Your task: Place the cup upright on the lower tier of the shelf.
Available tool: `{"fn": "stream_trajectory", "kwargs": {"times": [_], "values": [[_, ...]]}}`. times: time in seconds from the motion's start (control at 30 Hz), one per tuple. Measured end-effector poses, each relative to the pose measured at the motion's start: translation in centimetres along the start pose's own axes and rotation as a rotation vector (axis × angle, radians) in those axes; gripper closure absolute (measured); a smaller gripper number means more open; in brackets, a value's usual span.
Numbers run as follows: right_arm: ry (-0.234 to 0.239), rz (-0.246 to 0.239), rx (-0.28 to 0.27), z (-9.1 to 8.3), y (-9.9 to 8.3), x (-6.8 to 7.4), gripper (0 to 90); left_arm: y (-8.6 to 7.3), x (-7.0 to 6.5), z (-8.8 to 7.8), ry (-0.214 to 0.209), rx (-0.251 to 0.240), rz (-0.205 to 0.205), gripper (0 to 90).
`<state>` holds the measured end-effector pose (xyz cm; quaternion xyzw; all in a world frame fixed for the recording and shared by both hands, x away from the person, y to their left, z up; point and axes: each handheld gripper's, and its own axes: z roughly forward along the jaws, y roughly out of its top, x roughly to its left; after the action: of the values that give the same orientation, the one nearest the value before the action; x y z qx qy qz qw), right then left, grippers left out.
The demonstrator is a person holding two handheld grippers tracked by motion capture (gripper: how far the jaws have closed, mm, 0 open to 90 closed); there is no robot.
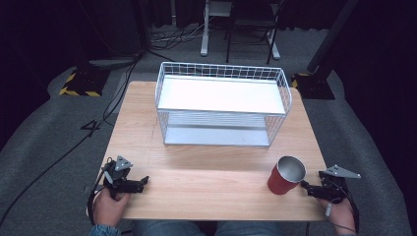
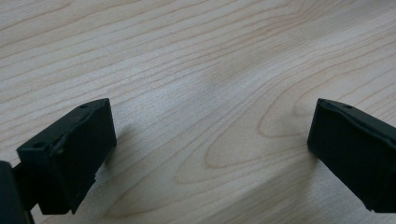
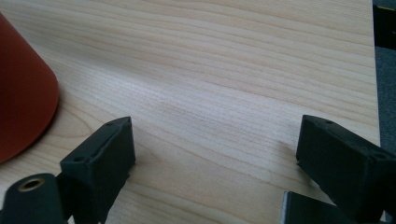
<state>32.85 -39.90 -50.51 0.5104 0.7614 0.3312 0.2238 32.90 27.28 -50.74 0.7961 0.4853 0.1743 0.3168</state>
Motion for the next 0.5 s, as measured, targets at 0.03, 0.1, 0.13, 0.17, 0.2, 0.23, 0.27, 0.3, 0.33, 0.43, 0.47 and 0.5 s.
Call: {"fn": "stream_trajectory", "kwargs": {"times": [0.03, 0.1, 0.13, 0.17, 0.2, 0.23, 0.27, 0.3, 0.33, 0.43, 0.47, 0.5], "values": [[0.000, 0.000, 0.000, 0.00, 0.00, 0.00, 11.8, 0.00, -0.01, -0.01, 0.000, 0.001, 0.000, 1.4], [-0.003, 0.003, -0.001, 0.00, 0.00, 0.00, 12.0, 0.00, 0.00, -0.01, 0.000, 0.001, 0.000, 1.4], [-0.006, 0.008, -0.001, -0.02, -0.02, 0.00, 12.2, 0.00, -0.01, -0.01, 0.000, 0.000, -0.001, 1.4], [-0.007, 0.009, -0.004, -0.04, -0.04, -0.05, 12.6, 0.00, 0.00, -0.01, 0.000, 0.001, 0.000, 1.4], [-0.012, 0.014, -0.005, -0.10, -0.08, -0.09, 13.6, 0.02, 0.01, 0.00, 0.002, 0.001, 0.000, 1.4], [-0.015, 0.016, -0.007, -0.10, -0.09, -0.09, 13.6, 0.02, 0.01, 0.00, 0.002, 0.001, 0.000, 1.4], [-0.015, 0.016, -0.007, -0.10, -0.09, -0.09, 13.6, 0.04, 0.04, 0.00, 0.004, 0.003, 0.003, 1.4], [-0.015, 0.016, -0.007, -0.10, -0.10, -0.09, 13.6, 0.08, 0.04, 0.03, 0.005, 0.004, -0.001, 1.4], [-0.016, 0.016, -0.007, -0.10, -0.10, -0.08, 13.6, 0.09, 0.00, 0.05, 0.006, 0.003, -0.006, 1.4], [-0.018, 0.017, -0.007, -0.10, -0.10, -0.08, 13.6, 0.13, 0.00, 0.08, 0.007, 0.003, -0.009, 1.4], [-0.020, 0.018, -0.007, -0.11, -0.11, -0.07, 13.6, 0.19, 0.02, 0.11, 0.009, 0.004, -0.009, 1.4], [-0.022, 0.019, -0.007, -0.12, -0.11, -0.06, 13.6, 0.21, 0.02, 0.14, 0.012, 0.003, -0.012, 1.4]]}}
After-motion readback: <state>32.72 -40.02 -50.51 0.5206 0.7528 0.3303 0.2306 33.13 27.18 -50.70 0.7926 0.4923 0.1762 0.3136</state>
